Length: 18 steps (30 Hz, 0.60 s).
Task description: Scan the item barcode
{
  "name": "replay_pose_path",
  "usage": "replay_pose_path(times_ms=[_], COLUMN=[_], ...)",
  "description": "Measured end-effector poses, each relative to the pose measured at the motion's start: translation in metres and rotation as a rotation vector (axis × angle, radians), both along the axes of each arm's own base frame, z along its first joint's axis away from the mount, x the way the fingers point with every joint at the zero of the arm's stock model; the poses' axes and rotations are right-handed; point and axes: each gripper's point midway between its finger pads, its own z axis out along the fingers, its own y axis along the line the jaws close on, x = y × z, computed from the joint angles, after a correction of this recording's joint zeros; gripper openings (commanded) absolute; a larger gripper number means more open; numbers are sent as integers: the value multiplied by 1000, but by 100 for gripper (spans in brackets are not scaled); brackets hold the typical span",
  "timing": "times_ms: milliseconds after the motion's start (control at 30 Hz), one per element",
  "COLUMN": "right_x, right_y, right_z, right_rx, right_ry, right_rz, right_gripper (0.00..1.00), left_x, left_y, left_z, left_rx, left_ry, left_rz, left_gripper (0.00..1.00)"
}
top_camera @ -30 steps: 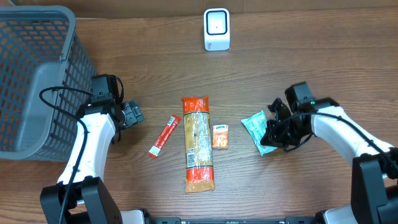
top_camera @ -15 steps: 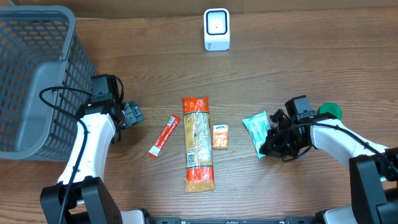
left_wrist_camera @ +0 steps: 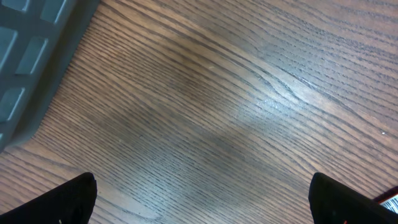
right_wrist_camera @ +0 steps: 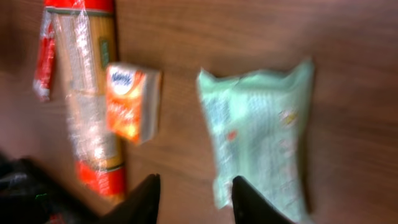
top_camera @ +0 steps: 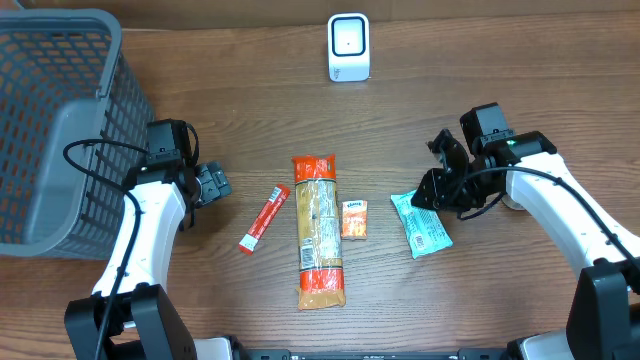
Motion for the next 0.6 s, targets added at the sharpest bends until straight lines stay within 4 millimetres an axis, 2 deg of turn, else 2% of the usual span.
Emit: replay_pose_path(times_ms=[100, 300, 533, 600], right_x=[17, 34, 31, 24], right_y=[-7, -14, -31, -43], right_z=[-4, -13, -48, -62], right_rx=[-56, -112, -224, -298], right_ry=[-83, -138, -58, -6], right_rz=[-3, -15, -31, -73], right_gripper=[56, 56, 52, 50], left_x=[0, 0, 0, 0], left_y=[0, 0, 0, 0], left_z=[0, 0, 0, 0], left_rx=[0, 0, 0, 0], left_ry=[0, 1, 1, 0], left_rz=[0, 0, 0, 0], left_gripper=[100, 100, 100, 100])
